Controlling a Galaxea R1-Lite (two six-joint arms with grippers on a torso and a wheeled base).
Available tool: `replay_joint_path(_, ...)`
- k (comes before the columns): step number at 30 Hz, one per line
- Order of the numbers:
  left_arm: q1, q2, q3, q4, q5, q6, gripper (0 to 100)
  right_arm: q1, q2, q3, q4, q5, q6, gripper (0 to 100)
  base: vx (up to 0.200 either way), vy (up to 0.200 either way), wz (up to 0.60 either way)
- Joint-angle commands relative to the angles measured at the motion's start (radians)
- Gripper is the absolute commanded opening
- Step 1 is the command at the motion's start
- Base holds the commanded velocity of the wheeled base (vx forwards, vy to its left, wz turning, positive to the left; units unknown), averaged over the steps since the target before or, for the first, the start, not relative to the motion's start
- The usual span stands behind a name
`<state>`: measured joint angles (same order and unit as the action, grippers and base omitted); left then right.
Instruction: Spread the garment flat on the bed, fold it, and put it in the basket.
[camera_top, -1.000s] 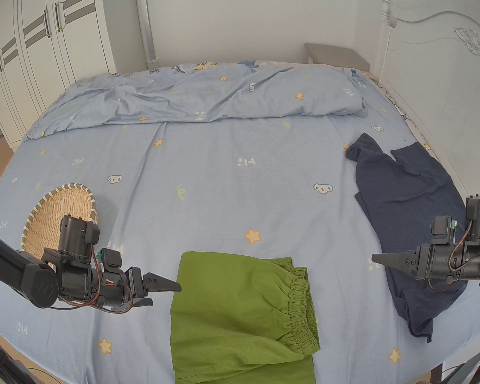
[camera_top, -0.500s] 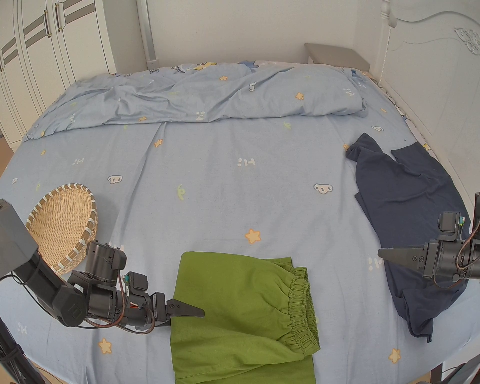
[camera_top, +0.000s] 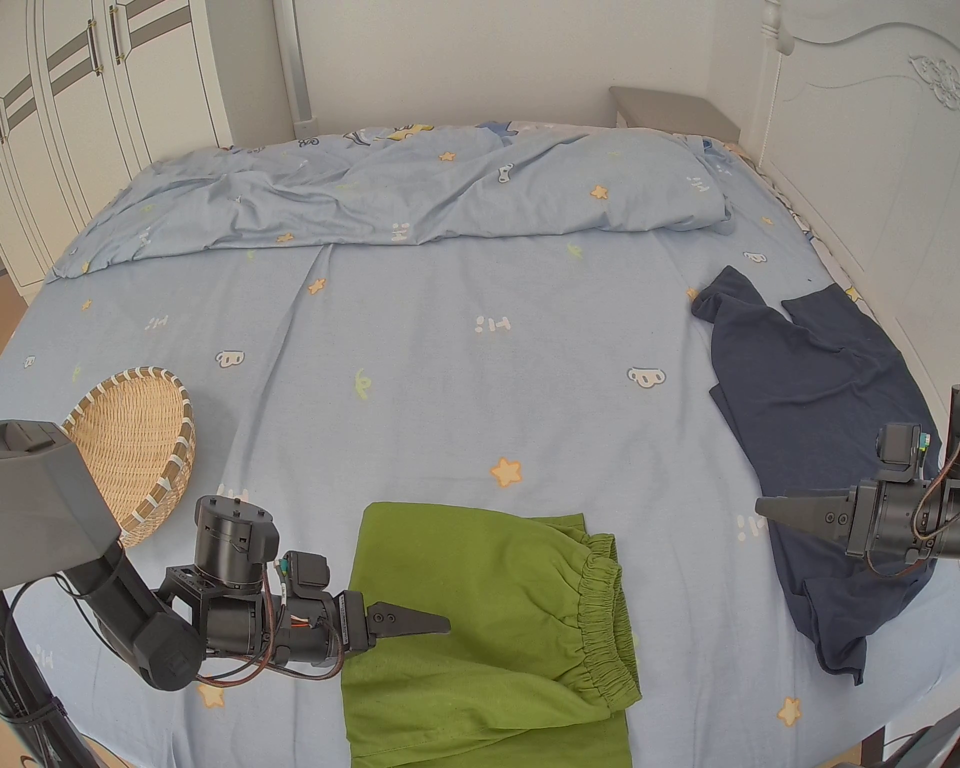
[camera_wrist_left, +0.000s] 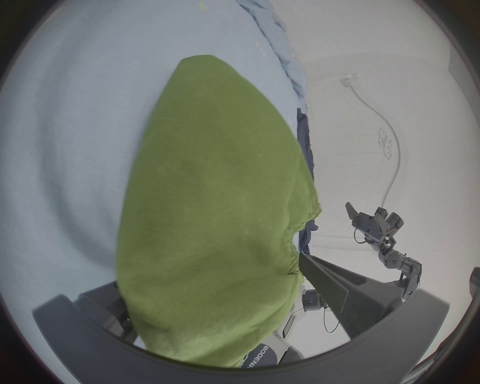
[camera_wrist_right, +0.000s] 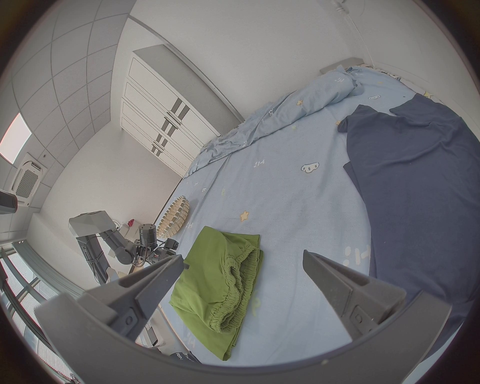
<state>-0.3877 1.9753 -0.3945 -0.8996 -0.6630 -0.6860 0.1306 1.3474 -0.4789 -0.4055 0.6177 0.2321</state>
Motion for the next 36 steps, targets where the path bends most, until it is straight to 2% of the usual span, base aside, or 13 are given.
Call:
replay_joint_path(1, -0.04, 0.051, 0.062, -0.125, -0.007, -0.043, 100, 0.0, -0.002, -0.003, -0.001, 0.001, 0.001, 100, 0.0, 0.0, 0.0)
replay_joint_path(7, -0.054, 0.106, 0.097, -0.254, -0.006, -0.053, 100, 0.001, -0.002, -0.003, -0.001, -0.001, 0.001, 100, 0.0, 0.0, 0.0)
replay_joint_path(8, -0.054, 0.106, 0.097, -0.256, -0.006, -0.055, 0, 0.001, -0.002, -0.003, -0.001, 0.001, 0.001, 100, 0.0, 0.0, 0.0)
replay_joint_path(11, -0.053, 0.102, 0.097, -0.272, -0.007, -0.099, 0, -0.002, -0.002, -0.009, -0.001, 0.001, 0.001, 100, 0.0, 0.0, 0.0)
replay_joint_path(17, -0.05, 0.019, 0.112, -0.243, -0.037, -0.122, 0, -0.013, -0.004, -0.066, 0.014, 0.001, 0.033, 100, 0.0, 0.0, 0.0)
replay_joint_path(20, -0.046, -0.076, 0.083, -0.131, -0.05, -0.122, 0, -0.014, -0.005, -0.124, 0.037, -0.001, 0.09, 100, 0.0, 0.0, 0.0)
replay_joint_path(24, -0.025, -0.234, -0.093, 0.24, -0.049, -0.112, 0, -0.04, -0.002, -0.219, 0.119, 0.001, 0.104, 100, 0.0, 0.0, 0.0)
replay_joint_path(25, -0.014, -0.283, -0.176, 0.406, -0.047, -0.098, 0, -0.042, -0.002, -0.234, 0.143, 0.001, 0.102, 100, 0.0, 0.0, 0.0)
replay_joint_path(26, -0.013, -0.312, -0.234, 0.533, -0.046, -0.072, 0, -0.042, -0.002, -0.239, 0.151, 0.001, 0.104, 100, 0.0, 0.0, 0.0)
replay_joint_path(29, 0.018, -0.372, -0.458, 0.958, -0.043, 0.086, 0, -0.045, 0.007, -0.245, 0.151, 0.016, 0.11, 100, 0.0, 0.0, 0.0)
replay_joint_path(31, 0.053, -0.371, -0.564, 1.16, -0.035, 0.163, 0, -0.042, 0.01, -0.242, 0.154, 0.017, 0.11, 100, 0.0, 0.0, 0.0)
replay_joint_path(33, 0.085, -0.359, -0.639, 1.301, -0.03, 0.246, 0, -0.036, 0.015, -0.234, 0.157, 0.017, 0.11, 100, 0.0, 0.0, 0.0)
replay_joint_path(36, 0.112, -0.325, -0.655, 1.364, -0.032, 0.329, 0, -0.039, 0.015, -0.225, 0.155, 0.017, 0.11, 100, 0.0, 0.0, 0.0)
